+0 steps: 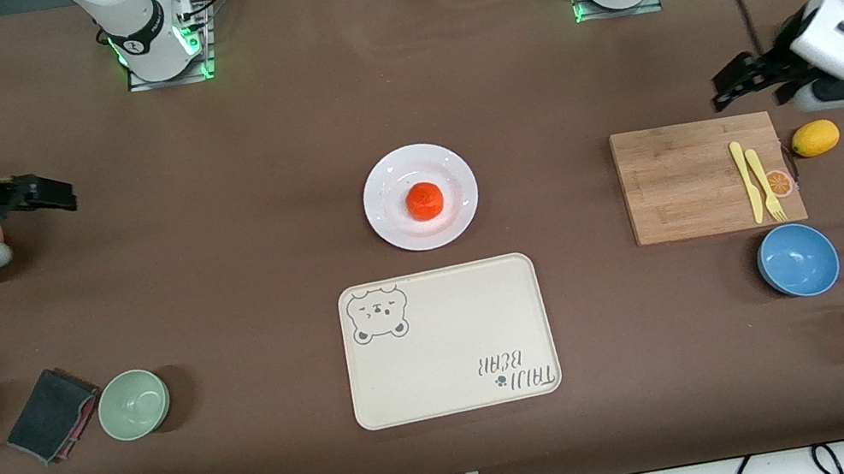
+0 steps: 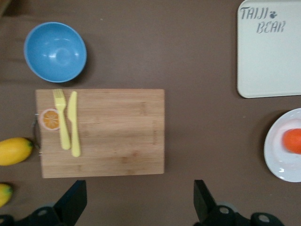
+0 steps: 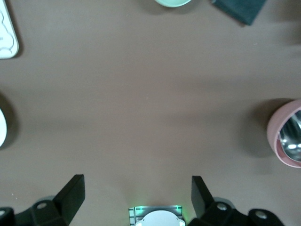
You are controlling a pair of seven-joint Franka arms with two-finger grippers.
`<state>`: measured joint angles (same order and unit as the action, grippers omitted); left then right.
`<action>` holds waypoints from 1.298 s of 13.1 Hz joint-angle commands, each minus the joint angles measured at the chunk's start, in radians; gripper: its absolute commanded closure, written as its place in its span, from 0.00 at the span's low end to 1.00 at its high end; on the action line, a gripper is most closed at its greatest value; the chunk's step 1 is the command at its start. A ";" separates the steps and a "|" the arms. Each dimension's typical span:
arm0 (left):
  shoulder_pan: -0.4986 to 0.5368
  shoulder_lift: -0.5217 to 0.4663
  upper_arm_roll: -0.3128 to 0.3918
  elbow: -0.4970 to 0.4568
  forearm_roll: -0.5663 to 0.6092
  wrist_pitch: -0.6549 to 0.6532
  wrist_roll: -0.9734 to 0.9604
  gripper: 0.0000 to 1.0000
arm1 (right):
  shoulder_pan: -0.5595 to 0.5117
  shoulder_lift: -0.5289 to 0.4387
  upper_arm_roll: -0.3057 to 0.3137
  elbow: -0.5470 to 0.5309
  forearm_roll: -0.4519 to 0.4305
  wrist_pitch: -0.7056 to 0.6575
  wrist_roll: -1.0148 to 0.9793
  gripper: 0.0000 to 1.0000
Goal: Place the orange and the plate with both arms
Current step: 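Open the left gripper and raise it away from the plate, then reach the right gripper to the white plate's rim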
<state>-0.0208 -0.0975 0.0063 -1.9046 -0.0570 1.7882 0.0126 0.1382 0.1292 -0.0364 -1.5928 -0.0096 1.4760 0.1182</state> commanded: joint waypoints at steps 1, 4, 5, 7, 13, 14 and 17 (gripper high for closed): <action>-0.013 -0.011 0.000 0.070 0.059 -0.068 0.012 0.00 | 0.088 0.053 -0.003 0.013 0.013 -0.011 0.017 0.00; -0.044 0.068 0.041 0.243 0.048 -0.131 0.006 0.00 | 0.153 0.148 -0.003 0.008 0.071 0.059 0.018 0.00; -0.044 0.084 0.046 0.268 0.043 -0.131 0.003 0.00 | 0.164 0.186 -0.003 0.005 0.110 0.113 0.018 0.00; -0.042 0.087 0.043 0.289 0.043 -0.131 -0.092 0.00 | 0.193 0.243 -0.002 -0.007 0.195 0.220 0.018 0.00; -0.042 0.091 0.040 0.291 0.042 -0.131 -0.105 0.00 | 0.205 0.236 0.047 -0.263 0.429 0.615 0.075 0.00; -0.044 0.091 0.040 0.301 0.036 -0.133 -0.109 0.00 | 0.205 0.227 0.070 -0.324 0.459 0.707 0.075 0.00; 0.019 0.116 0.049 0.306 -0.046 -0.133 -0.102 0.00 | 0.204 0.228 0.136 -0.470 0.549 0.915 0.049 0.00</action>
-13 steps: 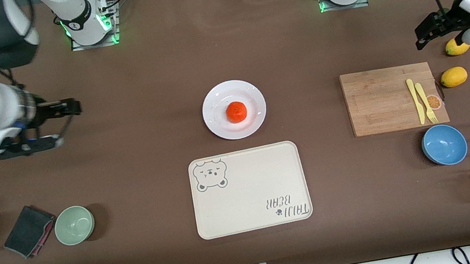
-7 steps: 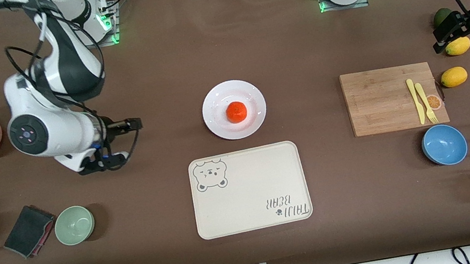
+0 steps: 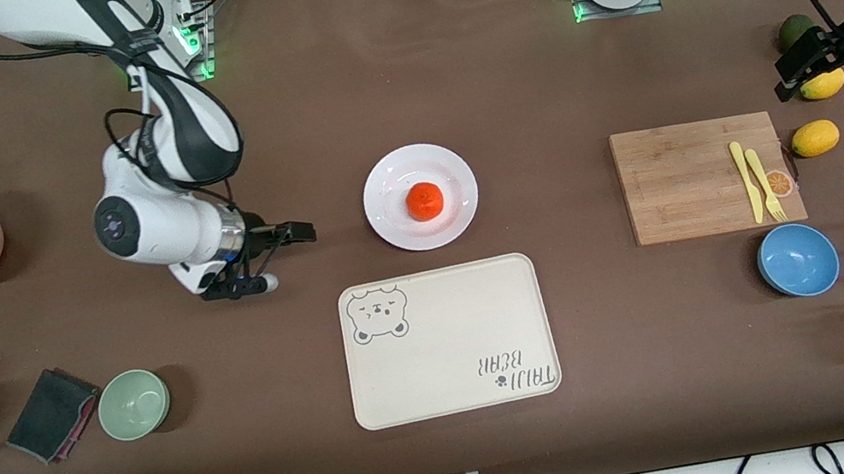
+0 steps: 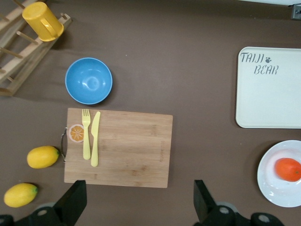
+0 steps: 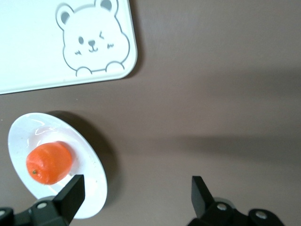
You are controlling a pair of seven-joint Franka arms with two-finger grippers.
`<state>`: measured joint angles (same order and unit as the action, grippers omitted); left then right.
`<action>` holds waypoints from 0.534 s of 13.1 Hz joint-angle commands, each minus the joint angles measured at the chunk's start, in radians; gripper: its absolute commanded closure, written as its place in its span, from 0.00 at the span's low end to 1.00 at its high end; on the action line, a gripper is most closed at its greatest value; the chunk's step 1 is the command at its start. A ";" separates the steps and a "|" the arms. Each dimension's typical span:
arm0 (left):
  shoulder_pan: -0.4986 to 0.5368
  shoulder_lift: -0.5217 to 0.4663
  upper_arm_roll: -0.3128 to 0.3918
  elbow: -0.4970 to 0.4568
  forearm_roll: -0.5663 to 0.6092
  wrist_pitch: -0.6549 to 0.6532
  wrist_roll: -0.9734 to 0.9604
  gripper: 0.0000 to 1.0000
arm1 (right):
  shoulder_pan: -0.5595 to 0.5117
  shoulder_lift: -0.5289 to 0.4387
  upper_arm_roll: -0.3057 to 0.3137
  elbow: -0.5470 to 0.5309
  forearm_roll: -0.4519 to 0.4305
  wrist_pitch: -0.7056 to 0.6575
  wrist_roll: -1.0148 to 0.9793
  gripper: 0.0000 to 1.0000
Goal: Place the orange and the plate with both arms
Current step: 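Reach the right gripper to the white plate's rim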
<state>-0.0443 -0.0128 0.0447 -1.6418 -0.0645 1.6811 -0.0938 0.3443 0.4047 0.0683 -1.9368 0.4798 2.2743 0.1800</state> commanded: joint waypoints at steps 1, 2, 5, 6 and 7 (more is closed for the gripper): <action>0.066 0.031 0.009 0.045 -0.052 -0.026 0.009 0.00 | -0.002 -0.040 0.045 -0.151 0.106 0.170 -0.042 0.00; 0.069 0.031 0.009 0.048 -0.061 -0.026 0.011 0.00 | -0.002 -0.027 0.060 -0.154 0.168 0.184 -0.072 0.00; 0.069 0.034 0.007 0.056 -0.046 -0.029 0.023 0.00 | -0.002 -0.009 0.064 -0.165 0.334 0.180 -0.209 0.00; 0.069 0.034 0.006 0.056 -0.046 -0.030 0.023 0.00 | -0.002 0.009 0.068 -0.163 0.364 0.182 -0.243 0.00; 0.067 0.036 0.006 0.056 -0.044 -0.034 0.025 0.00 | -0.002 0.034 0.080 -0.154 0.414 0.183 -0.276 0.00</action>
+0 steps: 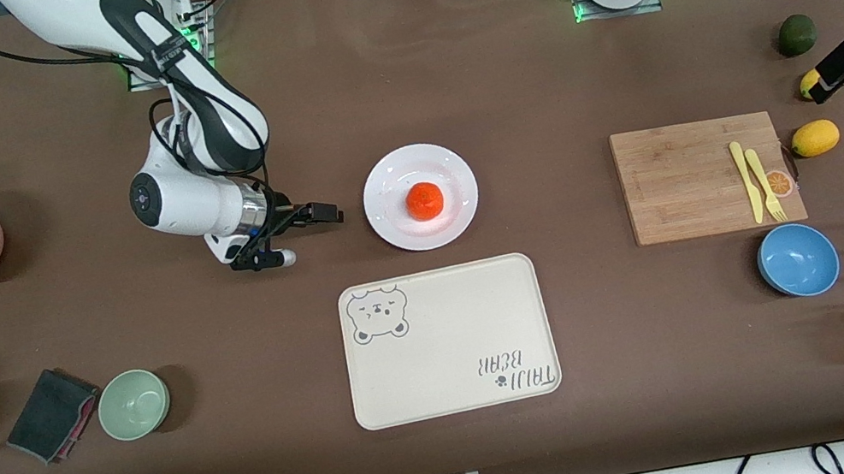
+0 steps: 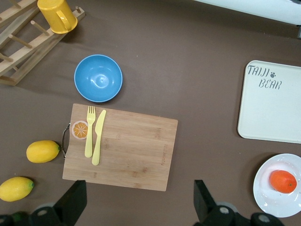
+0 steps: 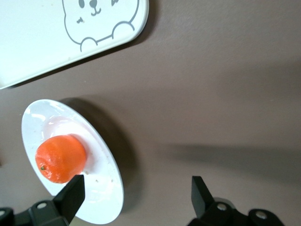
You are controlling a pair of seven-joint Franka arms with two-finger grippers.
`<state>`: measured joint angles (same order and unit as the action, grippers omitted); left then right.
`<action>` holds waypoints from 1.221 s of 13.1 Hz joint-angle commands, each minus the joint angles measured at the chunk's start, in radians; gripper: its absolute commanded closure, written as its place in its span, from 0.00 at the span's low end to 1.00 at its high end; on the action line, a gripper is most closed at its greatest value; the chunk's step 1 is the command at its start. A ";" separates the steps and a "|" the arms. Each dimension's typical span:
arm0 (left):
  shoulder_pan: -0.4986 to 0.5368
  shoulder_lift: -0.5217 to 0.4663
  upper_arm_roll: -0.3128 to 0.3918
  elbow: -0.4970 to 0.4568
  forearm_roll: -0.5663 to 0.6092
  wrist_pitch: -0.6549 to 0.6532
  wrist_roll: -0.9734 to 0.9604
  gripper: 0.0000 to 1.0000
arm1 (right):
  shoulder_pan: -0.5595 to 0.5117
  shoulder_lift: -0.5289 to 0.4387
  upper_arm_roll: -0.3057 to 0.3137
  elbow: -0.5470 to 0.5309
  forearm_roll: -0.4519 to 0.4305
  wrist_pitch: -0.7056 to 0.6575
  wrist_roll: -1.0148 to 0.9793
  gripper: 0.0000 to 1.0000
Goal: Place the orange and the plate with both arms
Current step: 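Reach the right gripper to the white plate's rim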
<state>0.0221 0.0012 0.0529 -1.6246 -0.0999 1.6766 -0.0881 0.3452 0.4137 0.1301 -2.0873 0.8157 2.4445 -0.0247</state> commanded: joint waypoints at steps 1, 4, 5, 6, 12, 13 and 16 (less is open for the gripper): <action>-0.001 0.023 -0.004 0.038 0.017 -0.029 0.022 0.00 | -0.003 0.051 0.025 0.007 0.147 0.018 -0.127 0.00; -0.007 0.023 -0.005 0.038 0.040 -0.029 0.028 0.00 | -0.003 0.071 0.036 0.016 0.333 0.008 -0.302 0.00; -0.004 0.023 -0.004 0.037 0.040 -0.029 0.028 0.00 | -0.002 0.083 0.037 0.019 0.335 0.010 -0.313 0.00; -0.004 0.023 -0.004 0.037 0.040 -0.029 0.027 0.00 | 0.003 0.095 0.039 0.030 0.336 0.013 -0.316 0.00; -0.010 0.023 -0.005 0.037 0.081 -0.029 0.027 0.00 | 0.057 0.177 0.039 0.122 0.342 0.025 -0.308 0.00; -0.010 0.023 -0.005 0.037 0.081 -0.029 0.025 0.00 | 0.058 0.186 0.039 0.128 0.342 0.030 -0.308 0.00; -0.010 0.022 -0.005 0.037 0.080 -0.029 0.016 0.00 | 0.086 0.214 0.039 0.167 0.361 0.054 -0.310 0.00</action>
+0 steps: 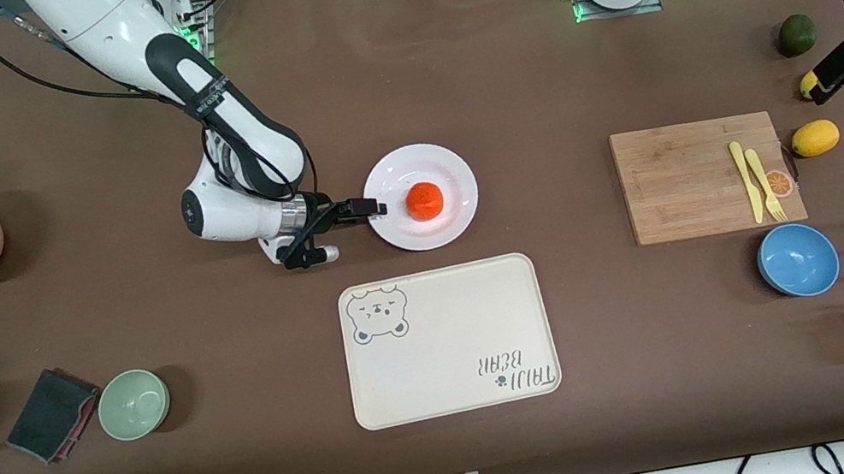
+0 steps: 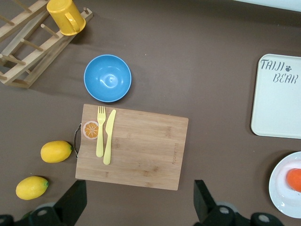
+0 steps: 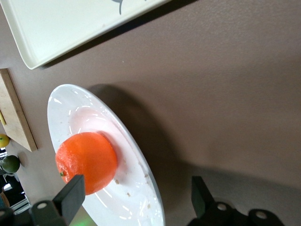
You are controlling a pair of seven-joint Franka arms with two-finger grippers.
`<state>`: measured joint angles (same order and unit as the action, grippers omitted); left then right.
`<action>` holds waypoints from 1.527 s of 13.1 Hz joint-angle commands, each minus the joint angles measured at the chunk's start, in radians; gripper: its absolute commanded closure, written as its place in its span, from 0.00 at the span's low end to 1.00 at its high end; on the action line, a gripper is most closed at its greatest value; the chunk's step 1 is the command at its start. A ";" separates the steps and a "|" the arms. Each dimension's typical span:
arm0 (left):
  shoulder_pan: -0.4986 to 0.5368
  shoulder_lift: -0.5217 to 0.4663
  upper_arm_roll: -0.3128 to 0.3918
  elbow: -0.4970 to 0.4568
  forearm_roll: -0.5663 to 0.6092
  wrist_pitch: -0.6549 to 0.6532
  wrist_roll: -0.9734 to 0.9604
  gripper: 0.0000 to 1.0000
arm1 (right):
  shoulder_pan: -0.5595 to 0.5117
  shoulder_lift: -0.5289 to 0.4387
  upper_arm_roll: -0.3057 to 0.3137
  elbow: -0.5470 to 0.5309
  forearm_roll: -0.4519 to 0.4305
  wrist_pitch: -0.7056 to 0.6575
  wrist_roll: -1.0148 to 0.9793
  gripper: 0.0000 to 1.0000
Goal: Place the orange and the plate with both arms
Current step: 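Grip the plate rim with the right gripper and lift it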
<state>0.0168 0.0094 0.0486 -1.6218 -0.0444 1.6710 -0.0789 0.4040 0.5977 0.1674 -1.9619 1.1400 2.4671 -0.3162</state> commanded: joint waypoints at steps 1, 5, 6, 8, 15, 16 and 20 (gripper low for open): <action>-0.005 0.015 -0.001 0.034 0.024 -0.023 0.007 0.00 | 0.036 0.033 0.001 0.047 0.037 0.053 -0.018 0.01; -0.003 0.014 -0.001 0.034 0.020 -0.025 0.005 0.00 | 0.035 0.043 -0.002 0.057 0.027 0.055 -0.064 0.30; -0.005 0.014 -0.001 0.034 0.018 -0.023 0.005 0.00 | 0.035 0.043 0.000 0.057 0.032 0.053 -0.093 0.39; -0.003 0.014 -0.001 0.034 0.017 -0.023 0.007 0.00 | 0.030 0.047 -0.002 0.057 0.029 0.053 -0.118 0.59; -0.003 0.014 -0.001 0.034 0.014 -0.023 0.005 0.00 | 0.025 0.060 -0.003 0.055 0.037 0.053 -0.164 1.00; -0.003 0.014 -0.001 0.034 0.014 -0.025 0.005 0.00 | 0.025 0.059 -0.002 0.055 0.037 0.055 -0.162 1.00; -0.003 0.014 -0.001 0.034 0.014 -0.025 0.005 0.00 | 0.022 0.053 -0.003 0.055 0.037 0.058 -0.162 1.00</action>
<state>0.0167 0.0096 0.0486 -1.6204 -0.0444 1.6703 -0.0789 0.4320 0.6322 0.1608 -1.9160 1.1635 2.4993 -0.4614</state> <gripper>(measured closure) 0.000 0.903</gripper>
